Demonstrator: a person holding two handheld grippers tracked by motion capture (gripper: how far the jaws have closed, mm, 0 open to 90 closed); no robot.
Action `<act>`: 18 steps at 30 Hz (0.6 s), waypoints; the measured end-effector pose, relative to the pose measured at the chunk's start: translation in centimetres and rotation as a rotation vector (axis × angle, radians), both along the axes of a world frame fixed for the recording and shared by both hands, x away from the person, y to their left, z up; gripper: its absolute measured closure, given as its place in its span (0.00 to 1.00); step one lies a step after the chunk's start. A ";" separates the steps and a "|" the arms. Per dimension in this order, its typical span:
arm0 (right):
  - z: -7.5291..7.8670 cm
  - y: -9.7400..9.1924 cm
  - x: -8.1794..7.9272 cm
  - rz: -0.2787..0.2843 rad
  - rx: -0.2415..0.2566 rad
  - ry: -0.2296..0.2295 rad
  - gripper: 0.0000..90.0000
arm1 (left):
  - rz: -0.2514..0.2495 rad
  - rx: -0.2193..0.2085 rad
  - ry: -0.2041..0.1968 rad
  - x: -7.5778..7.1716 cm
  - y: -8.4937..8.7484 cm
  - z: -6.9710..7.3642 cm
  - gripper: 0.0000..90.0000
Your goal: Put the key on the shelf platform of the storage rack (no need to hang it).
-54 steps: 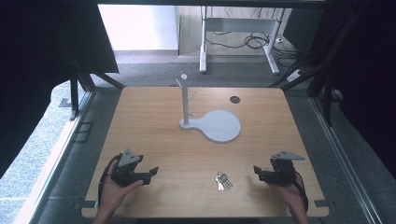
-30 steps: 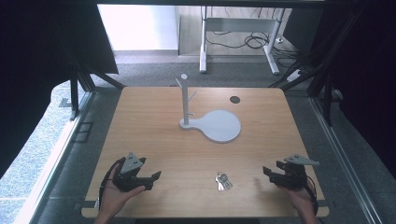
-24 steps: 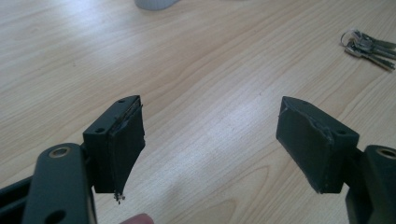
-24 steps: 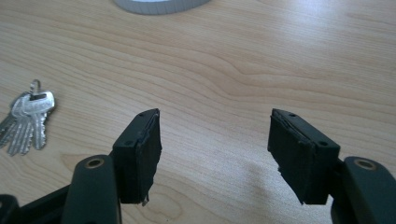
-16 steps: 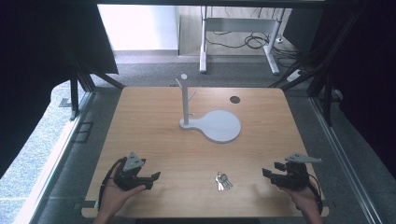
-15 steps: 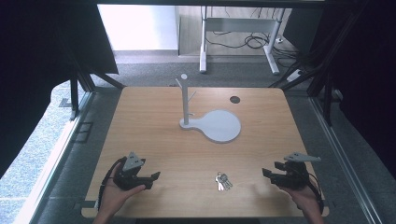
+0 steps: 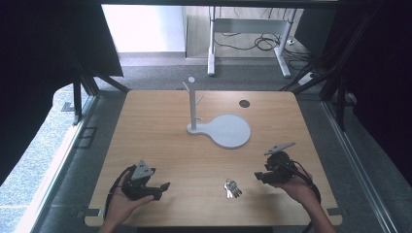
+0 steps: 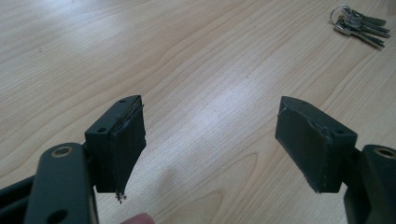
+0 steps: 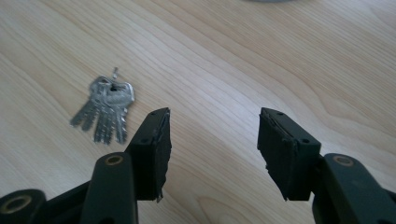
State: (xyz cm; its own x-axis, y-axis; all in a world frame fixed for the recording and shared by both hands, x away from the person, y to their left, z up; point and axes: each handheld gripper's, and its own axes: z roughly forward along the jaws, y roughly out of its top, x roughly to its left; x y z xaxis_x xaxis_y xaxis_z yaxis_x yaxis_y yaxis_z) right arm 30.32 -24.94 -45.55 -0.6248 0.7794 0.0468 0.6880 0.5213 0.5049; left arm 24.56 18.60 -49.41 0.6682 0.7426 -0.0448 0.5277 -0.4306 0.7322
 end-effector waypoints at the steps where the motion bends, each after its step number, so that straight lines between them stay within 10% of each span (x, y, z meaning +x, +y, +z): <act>1: 0.1 0.3 0.1 0.006 0.000 0.007 0.51 | 0.001 -0.001 -0.001 0.0 0.0 0.1 0.27; 18: 0.2 5.3 1.4 0.127 -0.048 0.102 0.57 | -0.008 0.023 0.002 -0.2 -0.4 -0.2 0.27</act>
